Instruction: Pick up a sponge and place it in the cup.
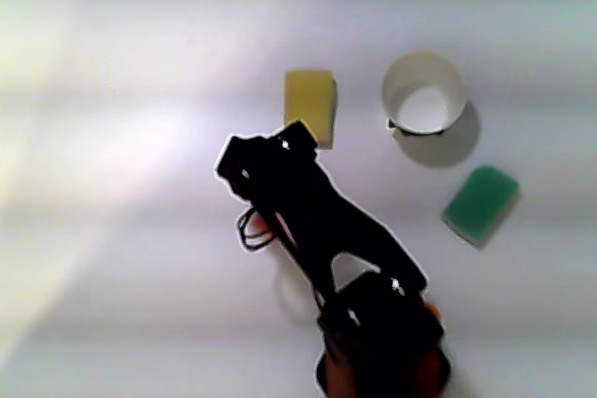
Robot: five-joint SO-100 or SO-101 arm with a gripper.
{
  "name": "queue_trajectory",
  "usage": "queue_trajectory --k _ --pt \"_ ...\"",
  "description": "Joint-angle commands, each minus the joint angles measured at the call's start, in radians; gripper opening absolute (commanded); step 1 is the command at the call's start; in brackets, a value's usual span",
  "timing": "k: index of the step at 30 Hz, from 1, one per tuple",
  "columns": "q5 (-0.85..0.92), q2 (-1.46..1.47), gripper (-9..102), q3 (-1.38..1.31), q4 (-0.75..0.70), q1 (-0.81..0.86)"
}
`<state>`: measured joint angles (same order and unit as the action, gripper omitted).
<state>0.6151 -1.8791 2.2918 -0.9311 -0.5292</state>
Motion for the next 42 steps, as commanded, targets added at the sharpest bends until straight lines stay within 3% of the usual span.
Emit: queue_trajectory --k 1,19,26,29,37,42 --pt "-0.009 -0.002 35 0.008 0.014 -0.02" --pt "0.064 -0.037 32 0.166 0.052 -0.003" --pt "0.067 -0.051 24 0.195 0.081 0.002" --pt "0.04 -0.061 3 0.198 0.072 -0.006" --pt "-0.031 -0.106 0 0.172 0.02 -0.008" --pt "-0.117 -0.233 0 0.114 -0.1 0.052"
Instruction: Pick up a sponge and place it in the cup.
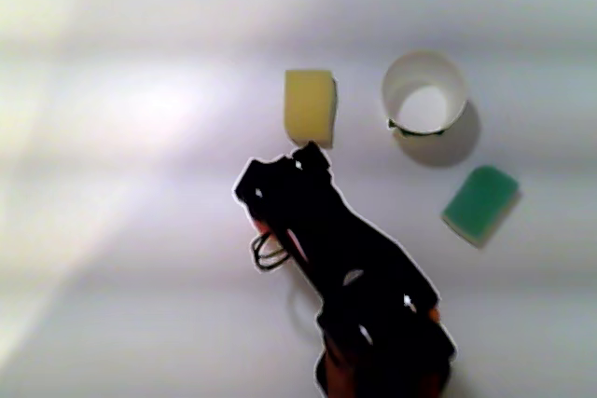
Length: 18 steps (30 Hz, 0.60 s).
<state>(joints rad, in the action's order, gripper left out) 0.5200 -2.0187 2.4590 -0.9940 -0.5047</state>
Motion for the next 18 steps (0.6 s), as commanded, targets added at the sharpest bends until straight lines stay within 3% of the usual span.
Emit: queue_trajectory --k 1,7,11,18 --pt "-0.021 -0.132 0 -0.072 -0.075 0.049" --pt "-0.009 -0.322 0 -0.175 -0.213 0.198" --pt "0.049 -0.377 0 -0.238 -0.198 0.291" --pt "-0.005 -0.419 0 -0.337 -0.132 0.422"
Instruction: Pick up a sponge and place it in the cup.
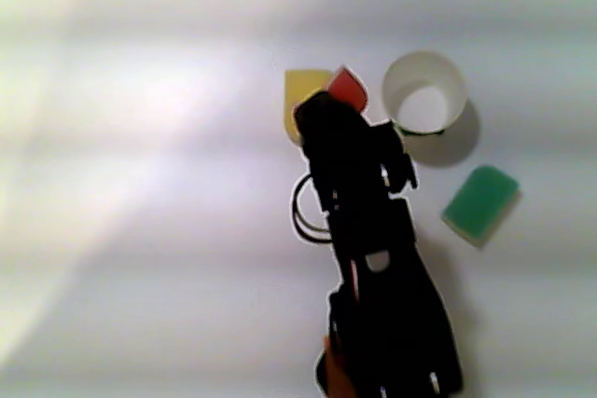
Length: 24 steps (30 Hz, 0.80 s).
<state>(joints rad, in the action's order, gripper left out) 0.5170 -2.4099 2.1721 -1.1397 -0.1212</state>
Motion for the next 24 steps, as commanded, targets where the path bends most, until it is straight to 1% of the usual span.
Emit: queue_trajectory --k 1,9,14,17,21,24 --pt "0.009 -0.028 0 -0.058 0.026 0.06" --pt "0.12 0.02 0 -0.127 0.084 0.268" --pt "0.152 0.078 0 -0.153 0.115 0.36" --pt "0.144 0.103 0 -0.153 0.126 0.376" --pt "0.064 0.149 0 -0.138 0.141 0.37" --pt "0.069 0.179 0 -0.124 0.178 0.37"
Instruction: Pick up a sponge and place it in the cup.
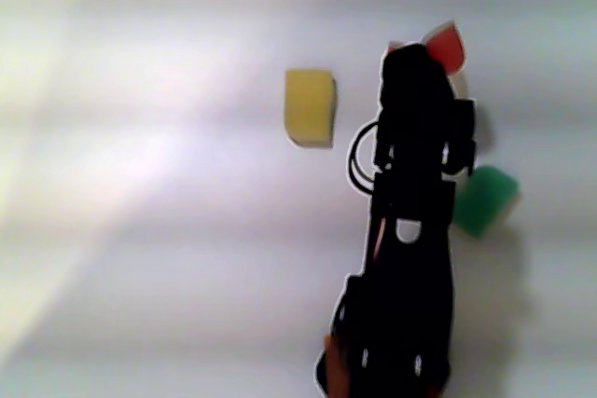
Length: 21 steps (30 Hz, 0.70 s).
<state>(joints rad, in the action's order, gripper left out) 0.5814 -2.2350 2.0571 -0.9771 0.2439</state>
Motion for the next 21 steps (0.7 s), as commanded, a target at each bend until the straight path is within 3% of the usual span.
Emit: queue_trajectory --k 1,4,12,21 --pt "0.006 0.008 0 -0.003 0.031 0.005" --pt "0.011 0.037 0 0.005 0.049 0.005" --pt "-0.078 0.074 16 -0.005 0.057 -0.014" --pt "-0.13 0.077 44 -0.009 0.06 -0.026"
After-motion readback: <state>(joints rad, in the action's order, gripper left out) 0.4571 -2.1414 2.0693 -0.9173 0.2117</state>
